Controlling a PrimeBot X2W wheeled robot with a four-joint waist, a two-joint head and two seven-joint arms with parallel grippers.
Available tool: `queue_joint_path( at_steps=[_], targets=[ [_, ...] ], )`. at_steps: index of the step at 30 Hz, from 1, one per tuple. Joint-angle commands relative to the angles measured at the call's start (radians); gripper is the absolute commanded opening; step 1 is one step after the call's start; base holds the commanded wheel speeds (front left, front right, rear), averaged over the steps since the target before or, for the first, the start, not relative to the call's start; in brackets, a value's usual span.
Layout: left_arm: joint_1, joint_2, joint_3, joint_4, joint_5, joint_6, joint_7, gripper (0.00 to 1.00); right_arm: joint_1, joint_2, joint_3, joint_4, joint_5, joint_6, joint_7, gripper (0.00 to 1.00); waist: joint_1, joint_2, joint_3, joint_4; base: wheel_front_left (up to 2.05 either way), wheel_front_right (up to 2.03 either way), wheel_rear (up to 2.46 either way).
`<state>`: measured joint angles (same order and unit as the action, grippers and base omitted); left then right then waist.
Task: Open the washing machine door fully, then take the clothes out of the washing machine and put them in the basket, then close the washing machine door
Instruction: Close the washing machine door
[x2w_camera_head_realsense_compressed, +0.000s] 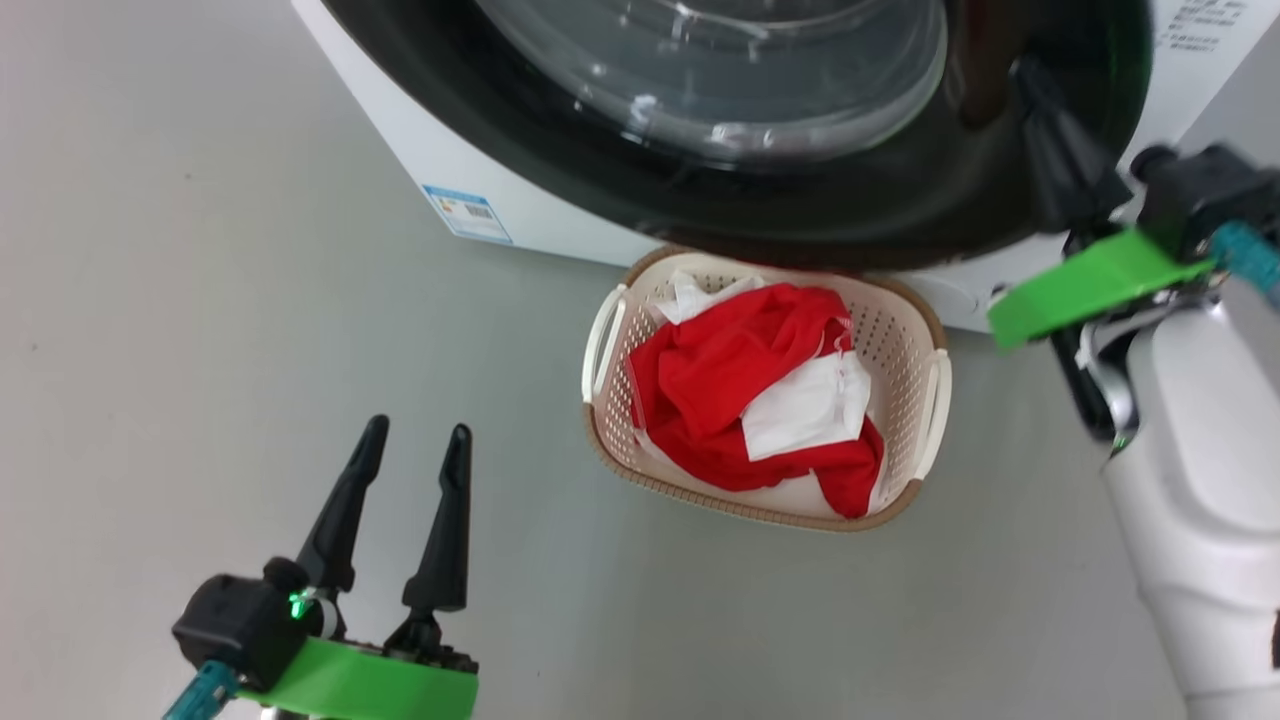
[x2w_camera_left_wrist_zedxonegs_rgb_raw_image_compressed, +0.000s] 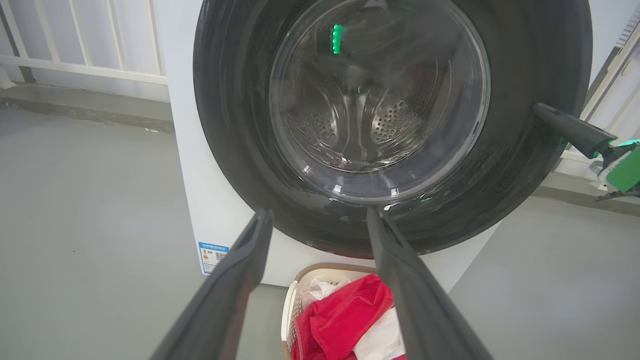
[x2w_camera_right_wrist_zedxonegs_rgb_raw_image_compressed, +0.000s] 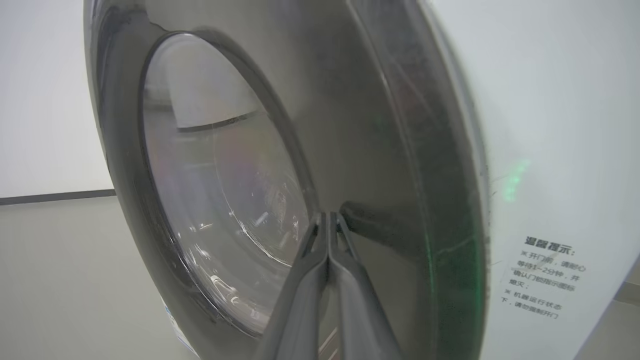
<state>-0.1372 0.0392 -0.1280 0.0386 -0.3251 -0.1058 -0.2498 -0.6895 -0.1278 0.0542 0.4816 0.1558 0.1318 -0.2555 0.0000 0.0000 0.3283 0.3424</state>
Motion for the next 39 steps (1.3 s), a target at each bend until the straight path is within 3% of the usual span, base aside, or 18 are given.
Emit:
queue_joint_path(
  at_steps=[1,13,22,23,25,26,27,28,39],
  targets=[
    [-0.023,0.011,0.028,-0.024,0.007,0.001,-0.012,1.0,-0.038,-0.001,0.005,-0.021,0.004,-0.001,-0.006,0.0,0.0,0.0,0.019,0.003,0.0,0.0,0.0],
    [-0.06,0.011,0.01,-0.018,0.009,0.001,-0.012,1.0,-0.212,-0.034,-0.036,0.068,0.002,-0.001,-0.006,0.0,0.0,0.0,0.075,0.003,0.0,0.0,0.0],
    [-0.066,0.011,0.026,-0.011,-0.026,0.002,-0.012,1.0,-0.168,0.017,0.009,0.069,0.011,-0.001,-0.006,0.01,0.0,0.0,0.047,-0.042,0.0,0.0,0.0],
    [-0.067,0.011,0.028,-0.014,-0.048,0.001,-0.012,1.0,-0.157,0.023,0.01,0.063,0.014,-0.001,-0.006,0.15,0.0,0.0,0.043,-0.048,0.0,0.0,0.0],
    [-0.067,0.011,0.034,-0.018,-0.078,-0.002,-0.012,1.0,-0.129,0.032,0.016,0.05,0.023,-0.001,-0.006,0.33,0.0,0.0,0.032,-0.061,0.0,0.0,0.0],
    [-0.067,0.011,0.034,-0.018,-0.078,-0.002,-0.012,1.0,-0.129,0.032,0.016,0.05,0.023,-0.001,-0.006,0.33,0.0,0.0,0.032,-0.061,0.0,0.0,0.0],
    [-0.068,0.011,0.039,-0.016,-0.084,-0.003,-0.012,1.0,-0.114,0.036,0.018,0.043,0.026,-0.001,-0.006,0.81,0.0,0.0,0.026,-0.068,0.0,0.0,0.0],
    [-0.068,0.011,0.045,-0.013,-0.089,-0.004,-0.012,1.0,-0.097,0.038,0.021,0.038,0.028,-0.001,-0.006,1.0,0.0,0.0,0.019,-0.076,0.0,0.0,0.0],
    [-0.043,0.011,0.122,0.028,-0.041,-0.012,-0.012,1.0,0.085,0.041,0.001,-0.045,0.061,-0.001,-0.006,1.0,0.0,0.0,-0.079,-0.189,0.0,0.0,0.0]
  ],
)
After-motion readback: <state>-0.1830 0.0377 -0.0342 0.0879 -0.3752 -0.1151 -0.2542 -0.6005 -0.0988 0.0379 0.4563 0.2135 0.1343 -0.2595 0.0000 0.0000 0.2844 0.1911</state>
